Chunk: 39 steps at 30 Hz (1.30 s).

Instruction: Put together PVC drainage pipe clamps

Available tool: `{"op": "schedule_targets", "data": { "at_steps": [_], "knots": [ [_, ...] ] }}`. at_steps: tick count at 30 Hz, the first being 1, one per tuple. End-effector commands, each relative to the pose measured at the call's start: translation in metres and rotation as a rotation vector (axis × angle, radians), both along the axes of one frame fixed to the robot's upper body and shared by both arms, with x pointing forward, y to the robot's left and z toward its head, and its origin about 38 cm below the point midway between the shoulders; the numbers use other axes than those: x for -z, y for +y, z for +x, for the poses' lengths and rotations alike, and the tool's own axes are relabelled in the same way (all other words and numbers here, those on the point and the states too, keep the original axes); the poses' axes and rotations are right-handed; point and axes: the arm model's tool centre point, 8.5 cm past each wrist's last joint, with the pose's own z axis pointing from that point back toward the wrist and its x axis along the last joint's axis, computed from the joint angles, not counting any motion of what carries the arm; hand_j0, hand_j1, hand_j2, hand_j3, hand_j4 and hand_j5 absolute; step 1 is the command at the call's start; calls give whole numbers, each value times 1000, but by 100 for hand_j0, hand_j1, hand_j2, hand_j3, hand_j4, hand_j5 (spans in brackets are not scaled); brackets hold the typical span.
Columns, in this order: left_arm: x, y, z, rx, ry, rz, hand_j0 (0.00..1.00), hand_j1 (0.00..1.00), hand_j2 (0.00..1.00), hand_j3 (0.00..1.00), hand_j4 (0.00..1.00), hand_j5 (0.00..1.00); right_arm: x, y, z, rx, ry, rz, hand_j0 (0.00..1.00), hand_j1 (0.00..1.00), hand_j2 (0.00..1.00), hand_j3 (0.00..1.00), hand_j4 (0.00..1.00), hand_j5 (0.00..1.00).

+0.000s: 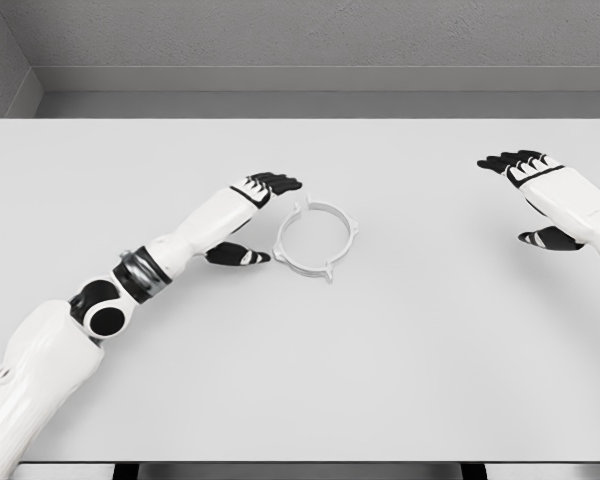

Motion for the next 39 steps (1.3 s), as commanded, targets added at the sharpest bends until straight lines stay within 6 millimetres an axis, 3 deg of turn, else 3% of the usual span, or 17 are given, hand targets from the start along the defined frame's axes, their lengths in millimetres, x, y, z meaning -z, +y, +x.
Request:
{"op": "schedule_targets", "data": {
  "at_steps": [1,18,39],
  "knots": [
    [3,-5,-3,14,8,1,100,100,100,100,100,100,-1,0,0,1,-1,7,100,100,100,100,100,100],
    [17,-10,1,16,32,43,100,100,100,100,100,100,0,0,0,1,-1,8,100,100,100,100,100,100],
    [15,-26,12,14,32,28,100,100,100,100,100,100,1,0,-1,-1,2,8,100,100,100,100,100,100]
  ]
}}
